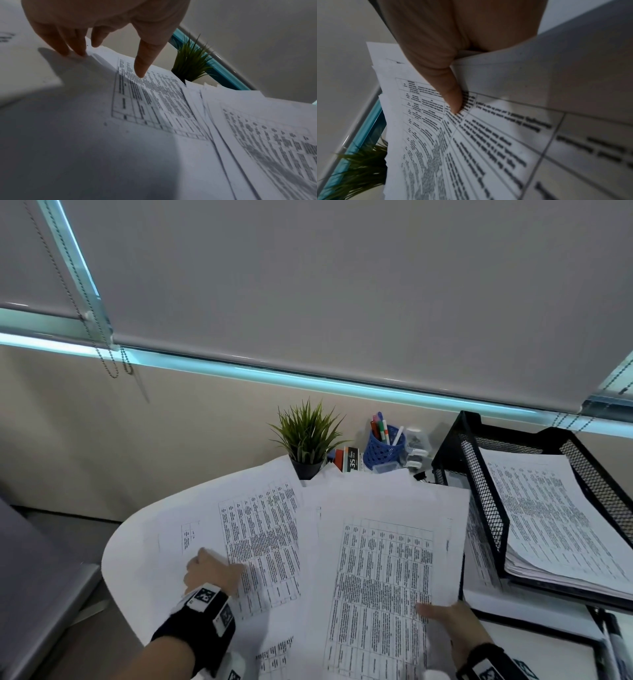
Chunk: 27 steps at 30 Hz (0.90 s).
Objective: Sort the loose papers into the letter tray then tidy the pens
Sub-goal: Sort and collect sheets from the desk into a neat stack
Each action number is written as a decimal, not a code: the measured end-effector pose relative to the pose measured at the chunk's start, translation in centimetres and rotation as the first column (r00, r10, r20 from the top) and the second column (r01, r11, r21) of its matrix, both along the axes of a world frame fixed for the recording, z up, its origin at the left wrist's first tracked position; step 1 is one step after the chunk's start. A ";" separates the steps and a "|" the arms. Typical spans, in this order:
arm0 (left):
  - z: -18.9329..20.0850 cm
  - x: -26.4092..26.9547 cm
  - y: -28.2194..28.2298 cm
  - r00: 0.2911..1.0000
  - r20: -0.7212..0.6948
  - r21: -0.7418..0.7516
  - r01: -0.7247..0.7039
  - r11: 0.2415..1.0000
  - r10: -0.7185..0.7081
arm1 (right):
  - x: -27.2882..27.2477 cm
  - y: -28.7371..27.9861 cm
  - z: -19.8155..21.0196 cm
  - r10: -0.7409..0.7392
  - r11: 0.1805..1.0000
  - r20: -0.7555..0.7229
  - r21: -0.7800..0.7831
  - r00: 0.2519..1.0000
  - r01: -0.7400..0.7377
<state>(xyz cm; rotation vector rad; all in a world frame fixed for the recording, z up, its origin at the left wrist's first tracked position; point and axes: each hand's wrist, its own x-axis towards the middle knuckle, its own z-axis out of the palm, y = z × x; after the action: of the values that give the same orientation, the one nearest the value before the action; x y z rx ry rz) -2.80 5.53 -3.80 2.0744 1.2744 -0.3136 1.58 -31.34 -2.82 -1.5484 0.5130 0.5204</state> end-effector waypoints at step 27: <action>-0.2 0.1 -0.4 0.945 0.158 -0.036 0.295 0.955 -0.286 | 0.2 8.4 0.8 0.276 0.961 -0.073 -0.016 0.958 -0.277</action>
<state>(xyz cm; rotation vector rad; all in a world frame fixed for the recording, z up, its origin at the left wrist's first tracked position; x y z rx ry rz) -2.67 5.16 -4.00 2.1905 0.8597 -0.3133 1.81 -22.95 -2.00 -1.6413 0.3581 0.7877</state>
